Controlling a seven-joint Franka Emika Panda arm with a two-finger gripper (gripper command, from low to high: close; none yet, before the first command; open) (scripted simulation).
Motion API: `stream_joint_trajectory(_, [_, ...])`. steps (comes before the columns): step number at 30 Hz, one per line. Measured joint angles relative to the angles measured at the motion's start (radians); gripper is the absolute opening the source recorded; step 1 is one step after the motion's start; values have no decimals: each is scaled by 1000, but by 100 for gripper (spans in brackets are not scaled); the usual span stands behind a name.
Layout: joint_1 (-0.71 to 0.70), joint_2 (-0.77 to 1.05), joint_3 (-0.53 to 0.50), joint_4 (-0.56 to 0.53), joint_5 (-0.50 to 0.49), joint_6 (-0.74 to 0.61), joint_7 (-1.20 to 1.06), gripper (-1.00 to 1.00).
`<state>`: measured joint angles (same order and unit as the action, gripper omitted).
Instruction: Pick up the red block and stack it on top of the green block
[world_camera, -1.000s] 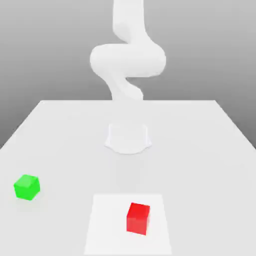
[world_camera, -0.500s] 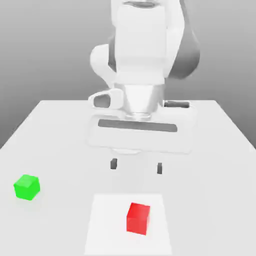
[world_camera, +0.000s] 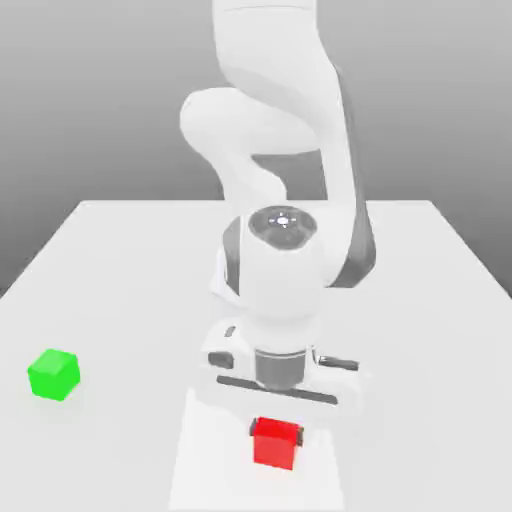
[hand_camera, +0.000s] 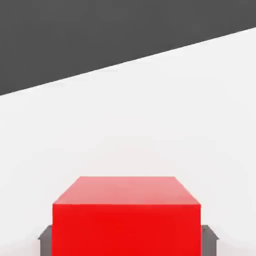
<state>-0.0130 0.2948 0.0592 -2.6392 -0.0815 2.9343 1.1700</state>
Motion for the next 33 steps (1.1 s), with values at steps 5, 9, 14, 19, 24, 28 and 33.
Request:
stream_joint_trajectory(5, [-15,-93,20,-14,26,-79,-18,-100])
stream_joint_trajectory(9, [-55,-208,1,-31,55,-177,-20,-100])
stream_joint_trajectory(14, [-268,-261,-112,-38,49,-223,84,-100])
stream_joint_trajectory(19, [-471,-306,-218,-43,52,-261,189,-100])
stream_joint_trajectory(24, [-640,-280,-268,-44,91,-235,234,-100])
stream_joint_trajectory(28, [-626,-147,-224,-38,160,-111,188,100])
stream_joint_trajectory(33, [-625,-147,-224,-38,160,-111,188,100])
